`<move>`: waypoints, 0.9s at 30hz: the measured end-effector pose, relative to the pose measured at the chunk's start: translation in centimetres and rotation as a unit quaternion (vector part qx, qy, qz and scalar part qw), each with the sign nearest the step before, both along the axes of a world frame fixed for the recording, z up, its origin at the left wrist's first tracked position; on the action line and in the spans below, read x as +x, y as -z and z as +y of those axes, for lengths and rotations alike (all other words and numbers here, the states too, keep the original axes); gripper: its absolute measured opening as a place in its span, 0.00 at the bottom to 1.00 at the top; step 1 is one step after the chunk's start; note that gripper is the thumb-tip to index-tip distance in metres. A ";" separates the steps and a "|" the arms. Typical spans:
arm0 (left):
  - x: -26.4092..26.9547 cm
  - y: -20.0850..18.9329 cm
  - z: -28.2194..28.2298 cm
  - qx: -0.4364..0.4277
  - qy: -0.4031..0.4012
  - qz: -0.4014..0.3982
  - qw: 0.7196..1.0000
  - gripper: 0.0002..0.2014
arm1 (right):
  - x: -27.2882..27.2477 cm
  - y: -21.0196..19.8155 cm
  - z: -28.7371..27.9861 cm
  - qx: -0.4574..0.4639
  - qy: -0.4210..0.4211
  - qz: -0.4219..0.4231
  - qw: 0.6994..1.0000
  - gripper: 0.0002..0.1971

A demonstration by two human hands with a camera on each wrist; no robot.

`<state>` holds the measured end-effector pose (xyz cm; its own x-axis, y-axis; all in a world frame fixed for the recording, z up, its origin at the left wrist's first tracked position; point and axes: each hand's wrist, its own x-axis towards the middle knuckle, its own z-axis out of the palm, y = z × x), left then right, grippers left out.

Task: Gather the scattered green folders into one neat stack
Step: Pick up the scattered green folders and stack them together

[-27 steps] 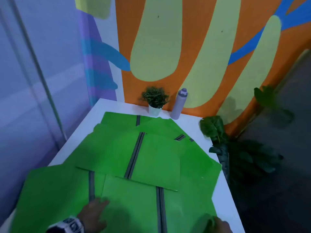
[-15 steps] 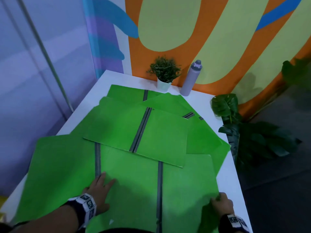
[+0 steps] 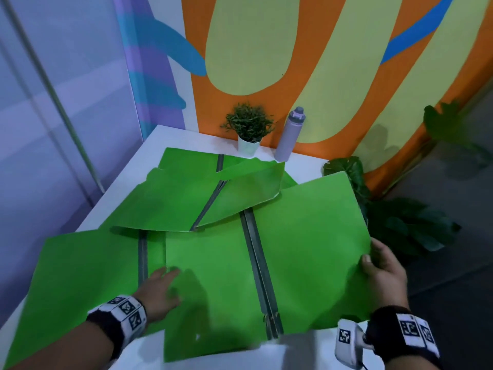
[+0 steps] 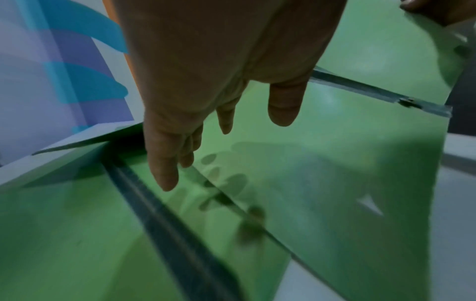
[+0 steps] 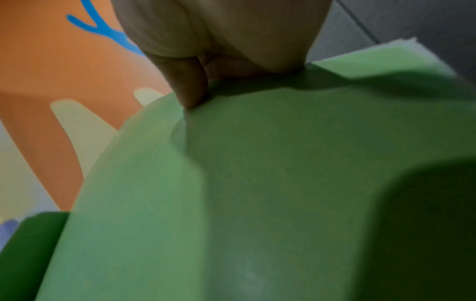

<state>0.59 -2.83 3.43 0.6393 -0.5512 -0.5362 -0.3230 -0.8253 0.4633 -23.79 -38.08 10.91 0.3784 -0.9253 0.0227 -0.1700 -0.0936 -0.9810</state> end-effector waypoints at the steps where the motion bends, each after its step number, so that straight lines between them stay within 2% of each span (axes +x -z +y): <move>1: 0.1 -1.0 -0.5 -0.015 0.006 0.004 1.000 0.39 | 0.0 -0.9 0.0 0.001 -0.004 -0.023 1.000 0.24; 3: 0.0 -3.0 -1.4 -0.052 0.022 0.014 0.998 0.43 | 0.0 -2.4 0.2 -0.009 -0.021 -0.065 0.998 0.24; 6: -0.6 -6.5 -2.4 -0.121 0.028 0.040 0.991 0.57 | 0.1 -4.1 0.7 -0.038 -0.044 -0.113 0.992 0.24; 7: -1.0 -7.5 -2.7 -0.143 0.027 0.046 0.988 0.59 | 0.1 -4.8 0.8 -0.045 -0.046 -0.129 0.989 0.23; 11: -2.2 -10.1 -3.2 -0.216 0.011 0.081 0.973 0.60 | -0.4 -6.6 -0.1 -0.065 -0.036 -0.178 0.981 0.22; 15: -2.9 -11.4 -3.4 -0.278 -0.015 0.121 0.953 0.61 | 0.3 -6.2 0.1 -0.041 -0.048 -0.193 0.979 0.21; 18: -3.6 -12.3 -3.5 -0.333 -0.027 0.157 0.929 0.59 | 2.2 -3.9 1.7 0.007 -0.098 -0.181 0.979 0.23; 20: -4.1 -12.9 -3.6 -0.354 -0.045 0.164 0.920 0.54 | 3.5 -1.7 3.2 0.059 -0.134 -0.157 0.977 0.18; 24: -4.2 -13.5 -3.5 -0.348 -0.121 0.097 0.924 0.34 | 6.2 1.9 6.8 0.125 -0.162 -0.073 0.976 0.12; 27: -3.6 -13.4 -2.7 -0.365 -0.169 0.086 0.912 0.32 | 8.2 3.6 8.6 0.152 -0.185 -0.029 0.970 0.11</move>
<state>-3.01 -5.57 16.87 0.7799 -0.5882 -0.2140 0.0218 -0.3163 0.9484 -15.59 -29.45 7.31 0.6921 -0.6940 -0.1985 -0.1228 0.1579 -0.9798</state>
